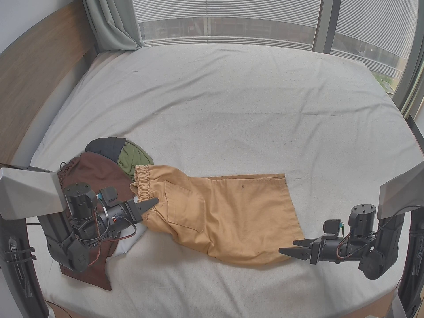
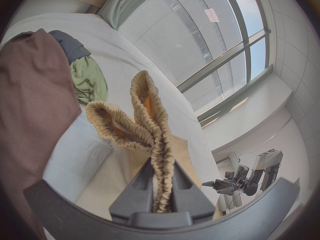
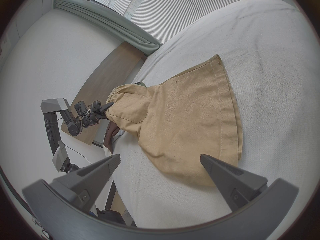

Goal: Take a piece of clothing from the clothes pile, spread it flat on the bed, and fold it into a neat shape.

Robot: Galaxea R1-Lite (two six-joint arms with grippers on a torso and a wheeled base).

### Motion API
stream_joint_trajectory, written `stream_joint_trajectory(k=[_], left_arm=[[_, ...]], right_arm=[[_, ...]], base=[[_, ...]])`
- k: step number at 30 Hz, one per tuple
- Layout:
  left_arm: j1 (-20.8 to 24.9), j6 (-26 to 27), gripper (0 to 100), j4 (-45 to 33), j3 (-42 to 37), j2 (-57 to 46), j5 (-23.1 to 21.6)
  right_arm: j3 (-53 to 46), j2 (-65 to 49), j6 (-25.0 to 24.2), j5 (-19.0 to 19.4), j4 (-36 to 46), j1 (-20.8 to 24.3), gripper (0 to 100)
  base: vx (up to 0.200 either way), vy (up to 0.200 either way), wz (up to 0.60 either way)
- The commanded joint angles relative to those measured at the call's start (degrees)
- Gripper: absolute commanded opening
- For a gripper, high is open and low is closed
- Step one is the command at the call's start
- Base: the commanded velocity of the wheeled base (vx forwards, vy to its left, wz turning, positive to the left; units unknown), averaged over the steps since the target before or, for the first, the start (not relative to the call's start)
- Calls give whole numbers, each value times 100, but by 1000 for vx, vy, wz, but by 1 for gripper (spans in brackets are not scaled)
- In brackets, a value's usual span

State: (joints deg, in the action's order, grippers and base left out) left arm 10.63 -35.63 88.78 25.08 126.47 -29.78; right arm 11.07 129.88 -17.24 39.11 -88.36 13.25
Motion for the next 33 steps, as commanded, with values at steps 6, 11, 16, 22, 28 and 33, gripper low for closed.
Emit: stream_joint_trajectory(k=[6, 11, 16, 22, 28, 33], left_arm=[[326, -137, 0, -1, 164, -43, 139], [405, -163, 0, -1, 217, -34, 139], [545, -225, 0, -1, 393, -34, 148], [730, -445, 0, -1, 542, -43, 139], [906, -453, 0, -10, 648, -25, 131], [1029, -471, 0, -19, 806, 1, 131]], right_arm=[[1, -156, -8, 9, 3, -24, 100], [-8, -156, -8, 9, 3, -16, 100], [-8, -165, -8, 9, -6, -33, 100], [1, -173, -8, 9, -6, -51, 100], [-8, -270, -16, 9, 3, -51, 100], [-8, -279, -16, 9, 3, -51, 100]], base=[[0, 0, 0], [0, 0, 0], [0, 0, 0], [0, 0, 0], [0, 0, 0], [0, 0, 0]])
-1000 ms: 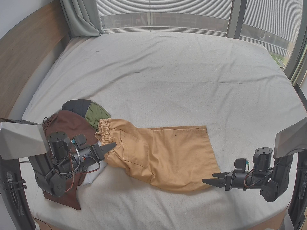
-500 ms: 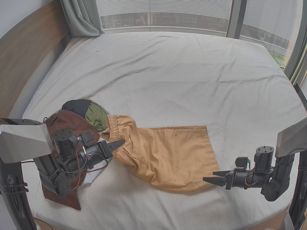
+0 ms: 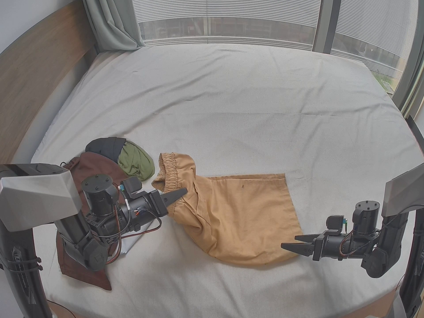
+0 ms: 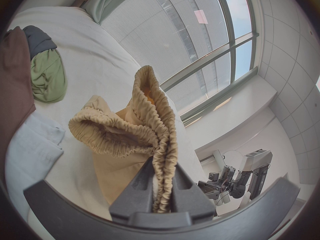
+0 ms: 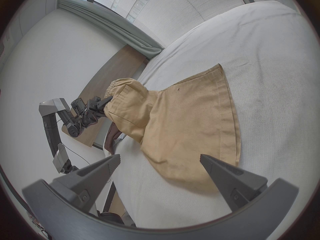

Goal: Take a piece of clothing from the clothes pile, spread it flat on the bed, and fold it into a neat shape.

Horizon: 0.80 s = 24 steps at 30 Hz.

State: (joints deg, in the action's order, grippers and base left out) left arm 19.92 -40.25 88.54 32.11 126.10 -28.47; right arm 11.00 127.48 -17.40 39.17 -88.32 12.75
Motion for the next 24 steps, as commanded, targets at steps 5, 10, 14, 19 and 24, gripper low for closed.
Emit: stream_joint_trajectory(k=[5, 10, 14, 19, 24], left_arm=[[214, -97, 0, -12, 226, 55, -28], [364, -448, 0, -30, 428, 46, -54], [487, -510, 0, -65, 542, 55, -71], [671, -791, 0, -56, 656, 90, -54], [750, -809, 0, -74, 744, 152, -63]], right_arm=[[-1, -30, -1, 3, -1, -1, 100], [8, -48, -1, 3, -10, -1, 100], [17, -83, -9, 3, -1, -10, 100], [69, -91, -62, 3, -10, -45, 100], [87, -232, -212, 3, -1, -45, 100]], base=[[0, 0, 0], [0, 0, 0], [0, 0, 0], [0, 0, 0], [0, 0, 0]])
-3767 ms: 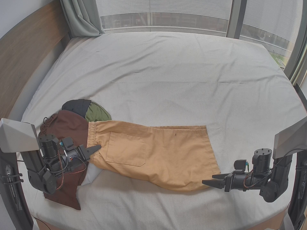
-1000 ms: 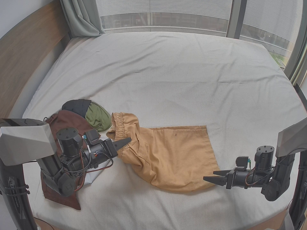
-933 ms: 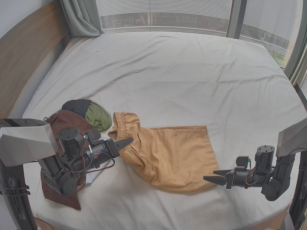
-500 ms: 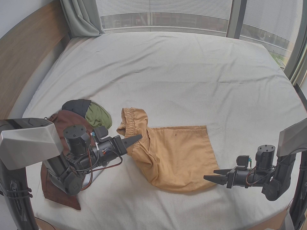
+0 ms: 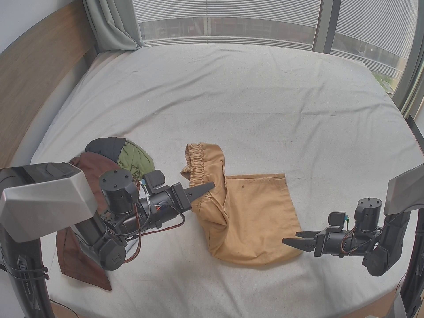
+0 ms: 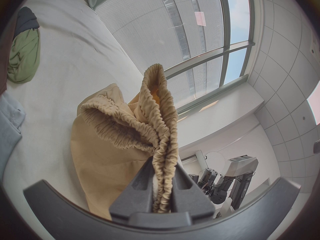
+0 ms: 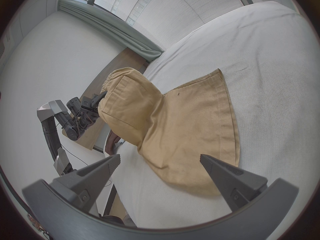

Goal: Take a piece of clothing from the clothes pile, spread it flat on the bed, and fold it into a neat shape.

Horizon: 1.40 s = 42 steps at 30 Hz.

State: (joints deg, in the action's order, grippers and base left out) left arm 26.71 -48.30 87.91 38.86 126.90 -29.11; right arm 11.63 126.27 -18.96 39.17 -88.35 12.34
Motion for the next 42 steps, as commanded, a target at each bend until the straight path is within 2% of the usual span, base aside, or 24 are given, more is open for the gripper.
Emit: stream_joint_trajectory(k=[1, 25, 30, 33, 42], left_arm=[[71, -4, 0, -10, 69, 71, 2], [651, -48, 0, -309, 517, 511, 11], [748, -303, 0, -327, 578, 695, 11], [792, -382, 0, -344, 737, 897, 20], [977, -391, 0, -336, 1264, 1311, 81]], right_arm=[[24, -111, -56, 3, 2, -3, 100], [226, -428, -407, 3, -7, -117, 100], [375, -498, -539, 3, 2, -126, 100], [393, -586, -697, 3, 2, -117, 100], [428, -595, -697, 3, -7, -126, 100]], base=[[0, 0, 0], [0, 0, 0], [0, 0, 0], [0, 0, 0], [0, 0, 0]])
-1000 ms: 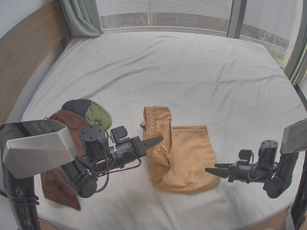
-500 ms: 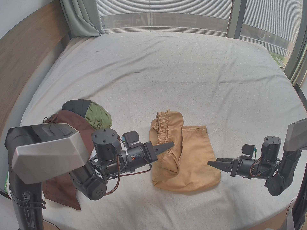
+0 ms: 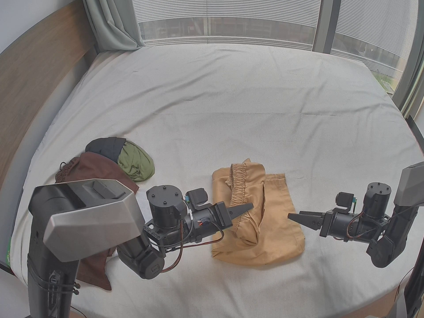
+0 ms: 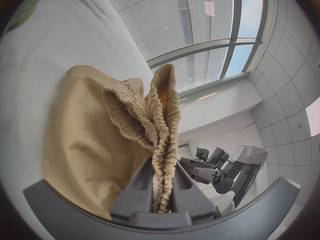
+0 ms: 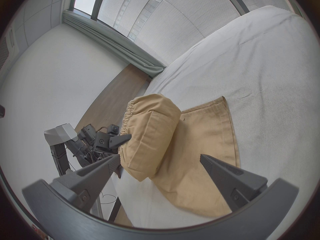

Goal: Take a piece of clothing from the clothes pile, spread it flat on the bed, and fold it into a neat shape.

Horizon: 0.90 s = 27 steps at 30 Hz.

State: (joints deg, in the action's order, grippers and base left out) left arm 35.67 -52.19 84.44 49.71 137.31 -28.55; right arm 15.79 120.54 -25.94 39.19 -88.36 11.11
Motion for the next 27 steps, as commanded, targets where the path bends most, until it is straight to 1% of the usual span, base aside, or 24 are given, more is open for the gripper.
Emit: stream_joint_trajectory(k=[1, 9, 10, 26, 27], left_arm=[[80, -2, 0, 11, 188, 287, 25], [80, -2, 0, 11, 241, 313, 25], [80, -2, 100, 2, 285, 313, 34], [-7, 42, 100, 19, 390, 313, 51], [-69, 60, 100, 37, 381, 296, 122]], right_arm=[[12, -39, 1, 1, -6, -3, 100], [39, -48, -7, 1, 3, 14, 100], [47, -48, -7, 1, 3, 14, 100], [47, -4, -51, 1, 3, 58, 100], [56, 5, -69, -8, 3, 76, 100]], base=[[0, 0, 0], [0, 0, 0], [0, 0, 0], [0, 0, 0], [0, 0, 0]])
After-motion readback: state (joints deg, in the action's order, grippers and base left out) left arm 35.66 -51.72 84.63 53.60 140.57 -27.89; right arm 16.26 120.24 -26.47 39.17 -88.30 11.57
